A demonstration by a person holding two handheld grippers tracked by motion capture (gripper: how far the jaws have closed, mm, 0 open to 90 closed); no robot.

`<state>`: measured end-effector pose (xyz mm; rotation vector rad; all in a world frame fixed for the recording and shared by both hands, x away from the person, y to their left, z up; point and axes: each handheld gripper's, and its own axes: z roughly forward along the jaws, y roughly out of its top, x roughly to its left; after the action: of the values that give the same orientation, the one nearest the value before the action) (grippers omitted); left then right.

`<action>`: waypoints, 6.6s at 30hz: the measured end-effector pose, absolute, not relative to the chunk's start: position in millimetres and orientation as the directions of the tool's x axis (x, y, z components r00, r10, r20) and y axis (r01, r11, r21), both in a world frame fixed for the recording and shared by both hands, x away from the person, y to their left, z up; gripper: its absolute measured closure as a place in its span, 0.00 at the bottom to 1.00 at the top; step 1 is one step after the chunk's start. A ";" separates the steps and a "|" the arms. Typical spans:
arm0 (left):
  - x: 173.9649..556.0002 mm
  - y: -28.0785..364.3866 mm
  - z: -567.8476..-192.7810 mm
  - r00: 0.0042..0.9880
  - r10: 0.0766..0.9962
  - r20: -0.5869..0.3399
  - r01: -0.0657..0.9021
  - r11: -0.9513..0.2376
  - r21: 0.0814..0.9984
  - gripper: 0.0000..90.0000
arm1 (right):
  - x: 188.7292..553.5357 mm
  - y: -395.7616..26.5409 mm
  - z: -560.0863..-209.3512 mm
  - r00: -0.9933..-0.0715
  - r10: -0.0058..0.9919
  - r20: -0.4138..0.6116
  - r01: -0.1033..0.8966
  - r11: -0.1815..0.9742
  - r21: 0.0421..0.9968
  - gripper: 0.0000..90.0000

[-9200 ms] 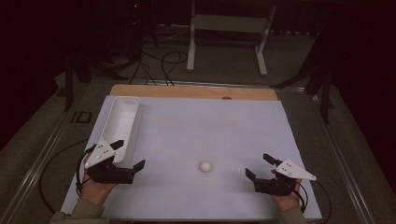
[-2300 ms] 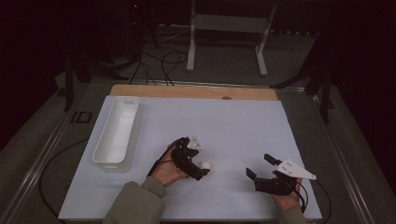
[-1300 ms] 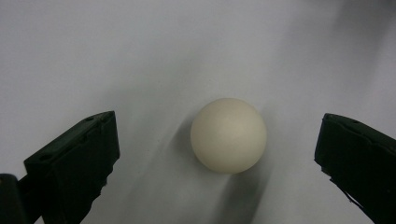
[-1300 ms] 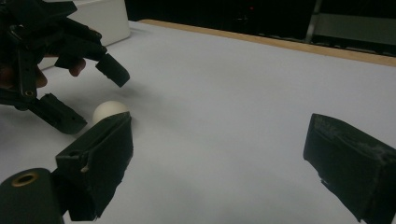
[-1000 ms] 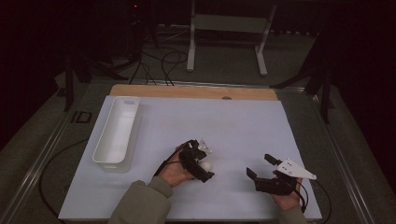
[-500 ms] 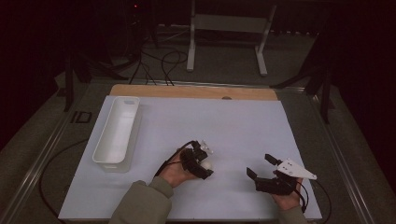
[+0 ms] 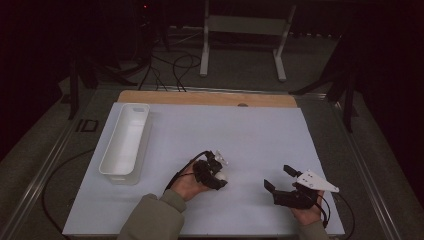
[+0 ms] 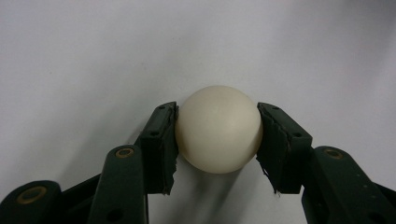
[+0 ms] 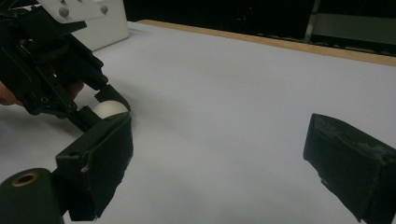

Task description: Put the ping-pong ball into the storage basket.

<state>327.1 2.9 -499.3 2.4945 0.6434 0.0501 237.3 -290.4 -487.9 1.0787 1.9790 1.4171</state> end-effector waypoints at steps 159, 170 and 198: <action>313.8 37.3 -439.5 0.873 0.485 -0.043 0.420 -0.706 0.570 0.57 | 237.9 -291.3 -488.9 -0.569 0.819 0.077 0.324 0.137 0.936 0.09; 313.3 41.1 -436.7 0.871 0.490 -0.041 0.422 -0.702 0.573 0.57 | 237.9 -291.3 -489.0 -0.569 0.819 0.079 0.325 0.136 0.936 0.09; 312.9 50.7 -430.0 0.861 0.507 -0.038 0.431 -0.687 0.585 0.57 | 238.5 -292.4 -489.4 -0.565 0.821 0.080 0.320 0.129 0.939 0.09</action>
<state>312.9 50.7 -430.0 2.4308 0.6789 0.1686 238.5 -292.4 -489.4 1.0967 1.9506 1.4361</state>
